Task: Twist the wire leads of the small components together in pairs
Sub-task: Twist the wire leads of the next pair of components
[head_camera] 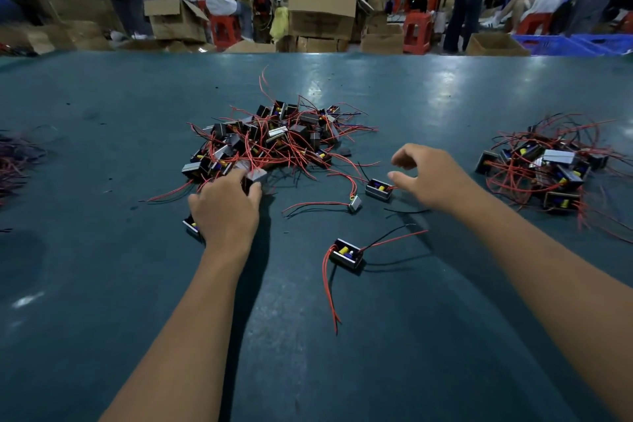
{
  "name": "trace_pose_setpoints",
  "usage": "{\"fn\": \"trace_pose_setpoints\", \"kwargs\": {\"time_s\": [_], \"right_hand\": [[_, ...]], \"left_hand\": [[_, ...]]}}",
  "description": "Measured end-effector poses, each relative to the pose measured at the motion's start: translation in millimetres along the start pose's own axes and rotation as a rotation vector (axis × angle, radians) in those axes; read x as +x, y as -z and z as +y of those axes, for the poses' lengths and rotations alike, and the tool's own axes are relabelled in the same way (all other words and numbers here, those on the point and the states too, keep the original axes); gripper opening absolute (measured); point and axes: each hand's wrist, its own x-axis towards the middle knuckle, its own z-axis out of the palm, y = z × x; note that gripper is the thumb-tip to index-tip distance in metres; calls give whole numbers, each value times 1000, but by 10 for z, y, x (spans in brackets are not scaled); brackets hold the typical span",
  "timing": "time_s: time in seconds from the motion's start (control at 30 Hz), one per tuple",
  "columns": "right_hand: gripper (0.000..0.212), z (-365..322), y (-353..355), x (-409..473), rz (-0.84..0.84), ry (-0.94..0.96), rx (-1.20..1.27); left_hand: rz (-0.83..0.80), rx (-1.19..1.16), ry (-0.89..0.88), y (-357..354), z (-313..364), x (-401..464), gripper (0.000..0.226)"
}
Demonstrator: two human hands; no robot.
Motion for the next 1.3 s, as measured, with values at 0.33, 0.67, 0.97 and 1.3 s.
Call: {"fn": "trace_pose_setpoints", "kwargs": {"time_s": [0.33, 0.67, 0.97, 1.3], "right_hand": [[20, -258, 321, -259, 92, 72, 107], [18, -336, 234, -388, 53, 97, 161], [12, -559, 360, -660, 135, 179, 271], [27, -701, 497, -1028, 86, 40, 841]], "left_hand": [[-122, -408, -2, 53, 85, -12, 13], [-130, 49, -26, -9, -34, -11, 32], [162, -1074, -40, 538, 521, -101, 16], [-872, -1801, 201, 736, 1333, -931, 26]]}}
